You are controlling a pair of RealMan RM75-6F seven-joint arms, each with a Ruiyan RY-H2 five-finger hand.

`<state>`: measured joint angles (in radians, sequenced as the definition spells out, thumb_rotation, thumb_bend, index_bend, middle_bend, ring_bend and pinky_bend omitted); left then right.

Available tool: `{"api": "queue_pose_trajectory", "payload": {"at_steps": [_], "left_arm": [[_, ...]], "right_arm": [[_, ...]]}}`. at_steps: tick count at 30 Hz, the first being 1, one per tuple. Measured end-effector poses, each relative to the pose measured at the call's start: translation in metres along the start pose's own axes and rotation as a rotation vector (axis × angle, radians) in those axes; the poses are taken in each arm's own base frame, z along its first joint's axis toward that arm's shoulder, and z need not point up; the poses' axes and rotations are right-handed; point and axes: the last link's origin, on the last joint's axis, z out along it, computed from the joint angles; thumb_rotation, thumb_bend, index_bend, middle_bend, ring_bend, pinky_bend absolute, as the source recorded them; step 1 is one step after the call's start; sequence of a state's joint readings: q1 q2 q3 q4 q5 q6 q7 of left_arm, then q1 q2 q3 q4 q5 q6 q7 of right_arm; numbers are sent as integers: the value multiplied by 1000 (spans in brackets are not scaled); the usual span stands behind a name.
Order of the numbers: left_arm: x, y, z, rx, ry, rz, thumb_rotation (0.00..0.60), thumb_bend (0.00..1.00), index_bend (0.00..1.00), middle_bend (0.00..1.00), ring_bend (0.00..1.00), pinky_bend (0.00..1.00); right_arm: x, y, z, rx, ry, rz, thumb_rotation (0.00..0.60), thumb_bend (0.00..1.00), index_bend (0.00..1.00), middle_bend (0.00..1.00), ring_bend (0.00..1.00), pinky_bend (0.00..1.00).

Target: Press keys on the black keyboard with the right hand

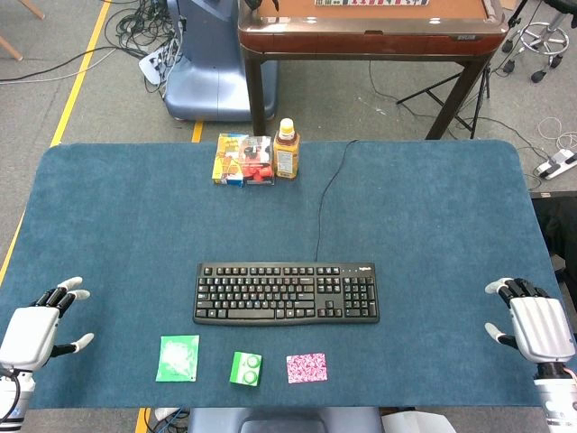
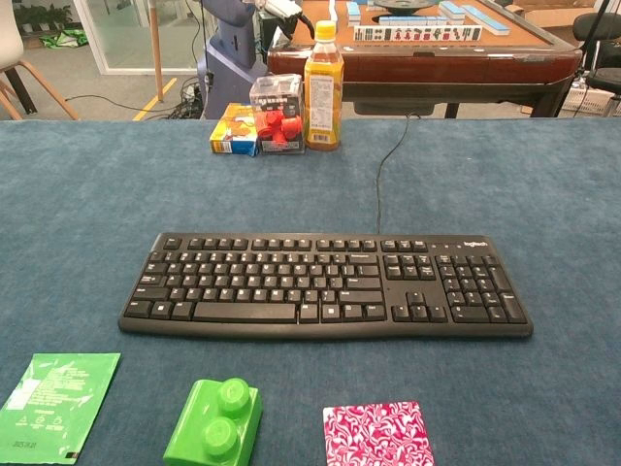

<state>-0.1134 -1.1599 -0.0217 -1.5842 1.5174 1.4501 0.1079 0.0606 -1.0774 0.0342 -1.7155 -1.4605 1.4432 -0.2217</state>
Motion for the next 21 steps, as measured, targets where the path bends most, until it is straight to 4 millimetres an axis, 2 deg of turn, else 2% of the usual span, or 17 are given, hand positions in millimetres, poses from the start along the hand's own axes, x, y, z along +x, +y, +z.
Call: {"api": "queue_pose_trajectory", "payload": {"at_steps": [3,9,14,17,21], "left_arm": [[-1,0,0,4,-5,-3,600,75,369,219,283,497],[-1,0,-1,4,-2,0,600,75,371,226,285,497],[2,-3,-3,11,0,-17,600,75,372,241,287,497],[3,-2,-4,6,4,-17,600,75,372,256,294,497],[3,0,-7,-4,5,-13,600,75,372,271,301,497]], "right_arm": [[0,-1,-1,0,-6,3,600,50,395,367,293,528],[-1,-2,3,9,-11,12,600,50,396,382,307,547],[-1,-13,11,62,14,29,600,71,392,422,352,672],[-2,-24,19,116,21,24,600,146,382,452,394,758],[-2,-39,31,174,7,-14,600,279,381,558,523,893]]}}
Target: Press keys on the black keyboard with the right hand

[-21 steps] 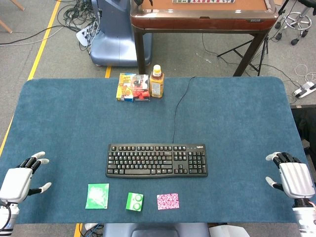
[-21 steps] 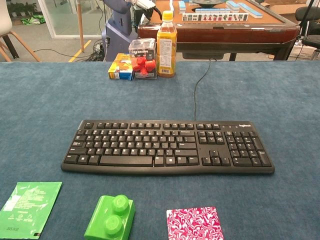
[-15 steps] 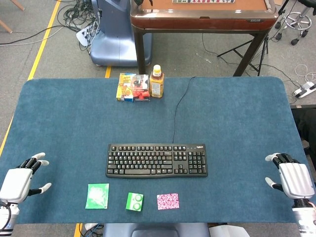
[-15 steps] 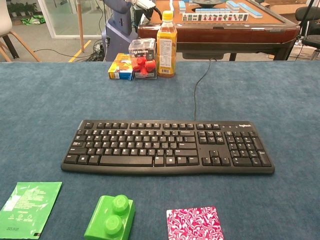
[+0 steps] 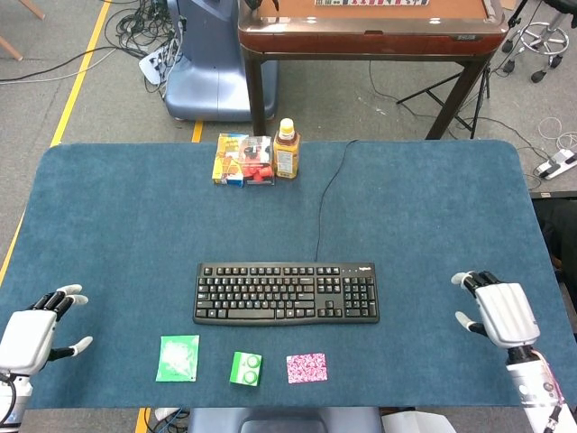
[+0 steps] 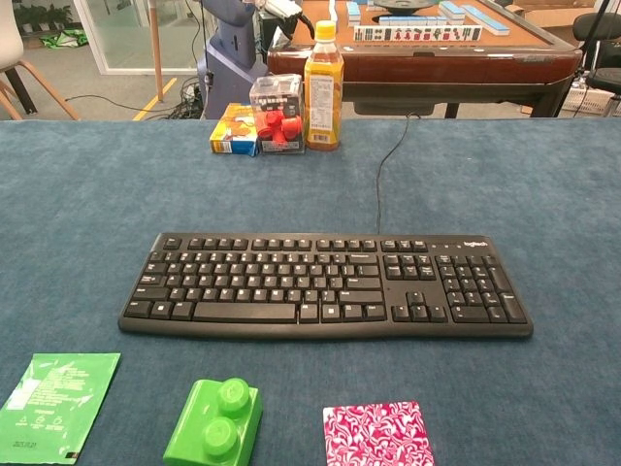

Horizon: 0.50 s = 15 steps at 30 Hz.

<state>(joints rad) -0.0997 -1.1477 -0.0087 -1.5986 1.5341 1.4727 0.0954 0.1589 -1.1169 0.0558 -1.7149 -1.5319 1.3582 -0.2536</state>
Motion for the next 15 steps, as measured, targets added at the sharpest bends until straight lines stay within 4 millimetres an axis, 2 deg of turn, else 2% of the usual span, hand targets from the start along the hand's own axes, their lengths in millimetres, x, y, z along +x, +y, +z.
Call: {"api": "queue_pose_trajectory", "payload": {"at_steps": [4,9,15], "left_arm": [[0,-1,0,7,-6,-1,600,75,375,276,305,497],[2,-2,-2,15,-3,-5,600,75,377,285,306,497],[3,-3,-5,15,-11,-11,600,75,377,285,307,497]], "right_arm": [[1,-19,21,58,-28,-59,600,452,381,723,693,999],[-2,-41,51,116,-75,-143,600,616,381,831,822,1000],[-8,-84,91,228,-126,-248,600,764,381,922,952,1000]]}}
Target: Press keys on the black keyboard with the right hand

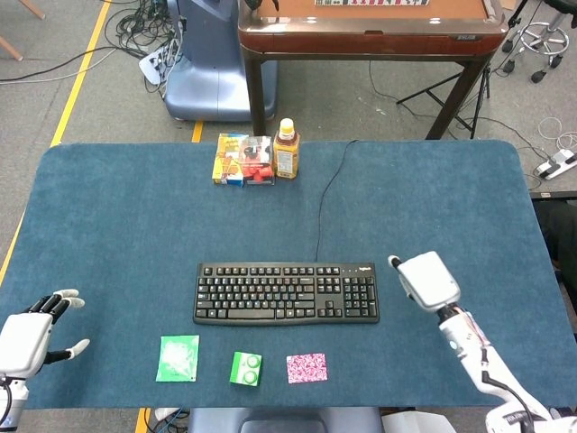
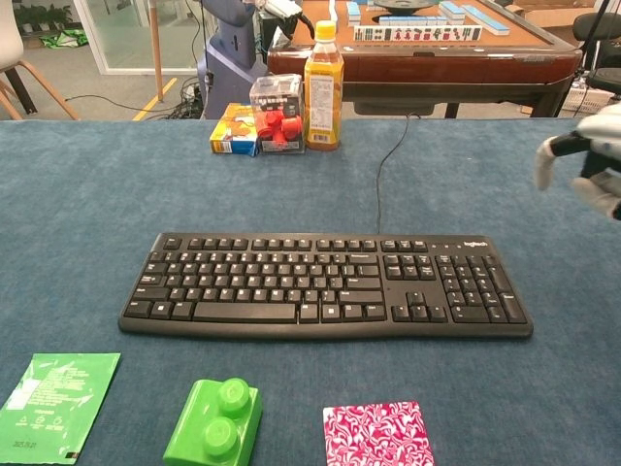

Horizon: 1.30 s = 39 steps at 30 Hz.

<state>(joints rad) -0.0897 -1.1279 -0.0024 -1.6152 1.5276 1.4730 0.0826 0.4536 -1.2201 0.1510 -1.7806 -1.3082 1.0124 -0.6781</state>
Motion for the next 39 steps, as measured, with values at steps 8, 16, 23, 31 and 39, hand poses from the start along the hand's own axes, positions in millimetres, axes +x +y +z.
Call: {"api": "queue_pose_trajectory", "payload": {"at_steps": [8,16,23,31,39], "left_arm": [[1,-1,-1,3,-8,-4,600,75,377,286,307,497],[1,-3,-2,11,-15,-12,600,75,377,287,307,497],[2,-5,-4,15,-19,-12,600,75,377,287,307,497],[1,-5,-5,18,-21,-12,600,75,377,288,307,497],[1,-5,-4,20,-22,-15,600,75,377,293,308,497]], "right_arm": [[-1,-40,45,89,-35,-33,600,835,381,954,991,1000],[-1,-74,68,161,-45,-54,600,859,381,961,998,1000],[-3,-101,74,211,-62,-66,600,861,381,962,999,1000],[-8,-123,75,255,-81,-59,600,861,382,962,999,1000],[-11,-130,76,267,-86,-56,600,861,381,962,999,1000]]}}
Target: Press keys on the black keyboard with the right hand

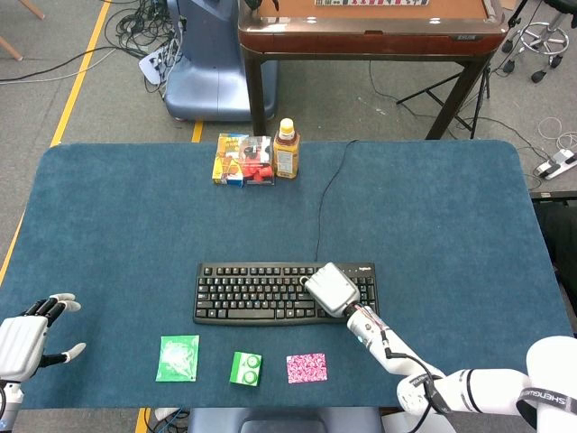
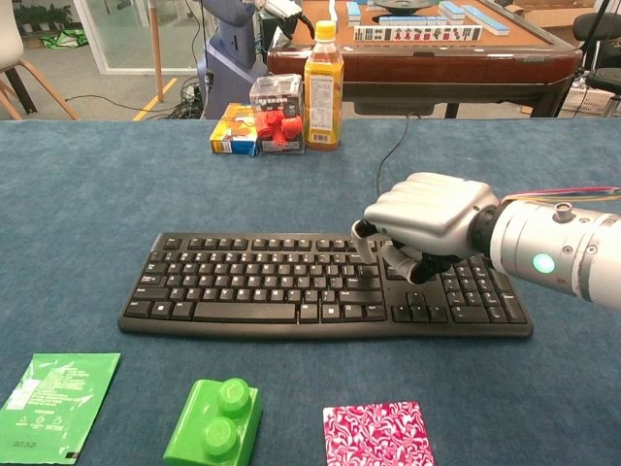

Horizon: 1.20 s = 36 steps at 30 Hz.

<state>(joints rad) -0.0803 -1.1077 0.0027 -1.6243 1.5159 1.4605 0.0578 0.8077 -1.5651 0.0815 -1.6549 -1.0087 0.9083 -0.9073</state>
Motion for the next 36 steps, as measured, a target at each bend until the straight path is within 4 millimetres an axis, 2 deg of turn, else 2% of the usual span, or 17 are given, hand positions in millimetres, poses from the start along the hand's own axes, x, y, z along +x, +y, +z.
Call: {"api": "queue_pose_trajectory", "payload": {"at_steps": [18,26,29,31,34,36], "left_arm": [[1,-1,0,4,-2,-6,600,75,380,300,309,497],[0,-1,0,4,-4,-2,600,75,380,303,309,497],[0,-1,0,3,-3,3,600,75,380,306,309,497],[0,-1,0,2,-2,5,600,75,379,306,309,497],[0,0,0,1,0,8,600,75,380,306,309,497],[0,2,0,-2,4,9,600,75,379,307,309,497]], "right_arm": [[-8,-3,4,6,-16,-1,600,861,382,962,1000,1000],[2,2,-5,33,32,0,600,855,381,949,996,1000],[7,10,-14,46,68,-27,600,847,381,894,951,1000],[10,18,-25,39,101,-54,600,789,381,836,892,1000],[11,36,-44,-16,139,-88,600,614,387,708,768,1000],[10,48,-58,-69,150,-105,600,557,396,631,685,980]]}}
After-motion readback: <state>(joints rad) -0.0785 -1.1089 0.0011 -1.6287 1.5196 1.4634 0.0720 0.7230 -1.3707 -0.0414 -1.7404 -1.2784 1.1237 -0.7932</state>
